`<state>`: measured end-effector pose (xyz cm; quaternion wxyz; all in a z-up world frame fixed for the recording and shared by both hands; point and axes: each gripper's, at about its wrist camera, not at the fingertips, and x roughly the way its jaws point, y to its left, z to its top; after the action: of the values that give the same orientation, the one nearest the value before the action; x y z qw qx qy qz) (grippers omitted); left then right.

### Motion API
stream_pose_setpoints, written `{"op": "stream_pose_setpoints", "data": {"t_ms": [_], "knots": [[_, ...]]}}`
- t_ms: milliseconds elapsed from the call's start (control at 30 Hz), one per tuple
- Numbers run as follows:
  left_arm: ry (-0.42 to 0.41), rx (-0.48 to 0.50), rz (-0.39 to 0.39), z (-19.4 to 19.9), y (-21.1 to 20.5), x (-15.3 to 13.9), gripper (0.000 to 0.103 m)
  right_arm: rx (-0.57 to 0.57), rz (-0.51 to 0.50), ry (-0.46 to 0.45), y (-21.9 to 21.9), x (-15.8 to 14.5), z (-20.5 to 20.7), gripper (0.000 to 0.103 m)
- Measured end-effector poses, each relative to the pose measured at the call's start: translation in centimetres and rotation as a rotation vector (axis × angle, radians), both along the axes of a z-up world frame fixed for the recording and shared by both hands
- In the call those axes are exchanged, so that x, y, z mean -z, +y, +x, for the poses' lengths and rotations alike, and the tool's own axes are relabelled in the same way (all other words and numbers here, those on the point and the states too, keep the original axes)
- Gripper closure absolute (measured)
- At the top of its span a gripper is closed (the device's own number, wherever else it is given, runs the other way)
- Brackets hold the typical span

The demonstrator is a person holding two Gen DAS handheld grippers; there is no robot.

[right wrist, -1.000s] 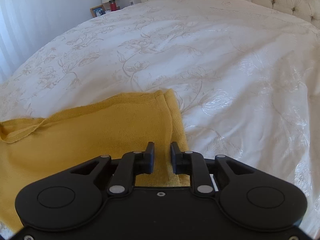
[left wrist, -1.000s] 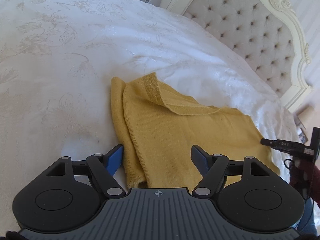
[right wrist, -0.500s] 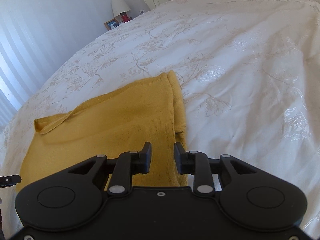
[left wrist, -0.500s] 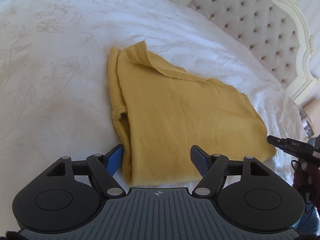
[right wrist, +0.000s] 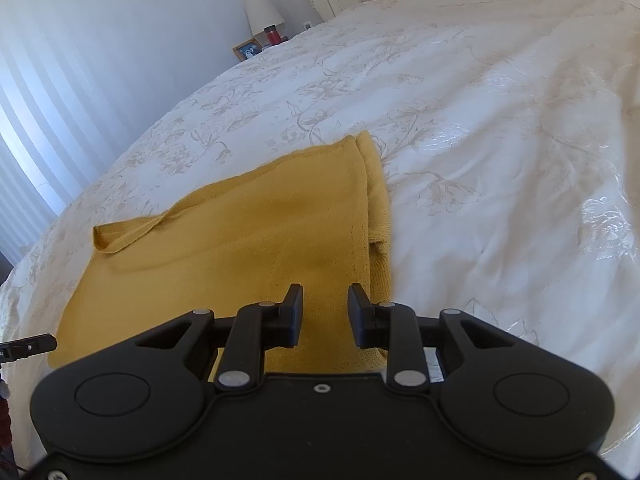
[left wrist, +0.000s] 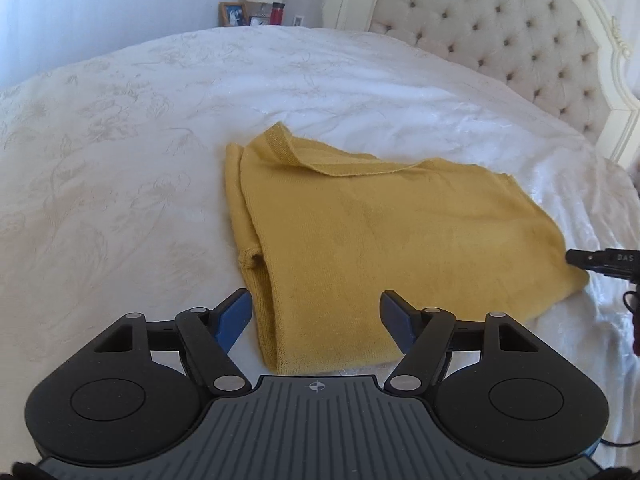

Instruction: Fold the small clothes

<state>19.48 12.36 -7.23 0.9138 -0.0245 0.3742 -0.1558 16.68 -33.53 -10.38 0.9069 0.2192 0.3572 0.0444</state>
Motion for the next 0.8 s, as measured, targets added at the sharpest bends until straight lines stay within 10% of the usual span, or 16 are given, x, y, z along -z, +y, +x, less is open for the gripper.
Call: {"op": "stream_pose_setpoints", "data": {"t_ms": [233,433,733,767,800], "knots": [[0.103,0.004,-0.113,2.2,0.4,1.4,0.036,-0.016,-0.010,-0.001,0.4,0.0,0.2,0.066],[0.127,0.006,-0.146,3.0,0.3,2.1,0.072,-0.013,-0.015,0.003,0.0,0.2,0.0,0.062],[0.149,-0.009,-0.177,3.2,1.4,2.5,0.093,0.019,-0.011,0.002,-0.8,0.5,0.0,0.048],[0.150,-0.009,-0.185,3.3,1.5,2.5,0.100,0.012,-0.006,0.008,-0.8,0.6,0.1,0.051],[0.147,-0.011,-0.190,3.2,1.5,2.3,0.100,0.002,-0.011,0.011,-0.7,0.7,0.2,0.075]]}}
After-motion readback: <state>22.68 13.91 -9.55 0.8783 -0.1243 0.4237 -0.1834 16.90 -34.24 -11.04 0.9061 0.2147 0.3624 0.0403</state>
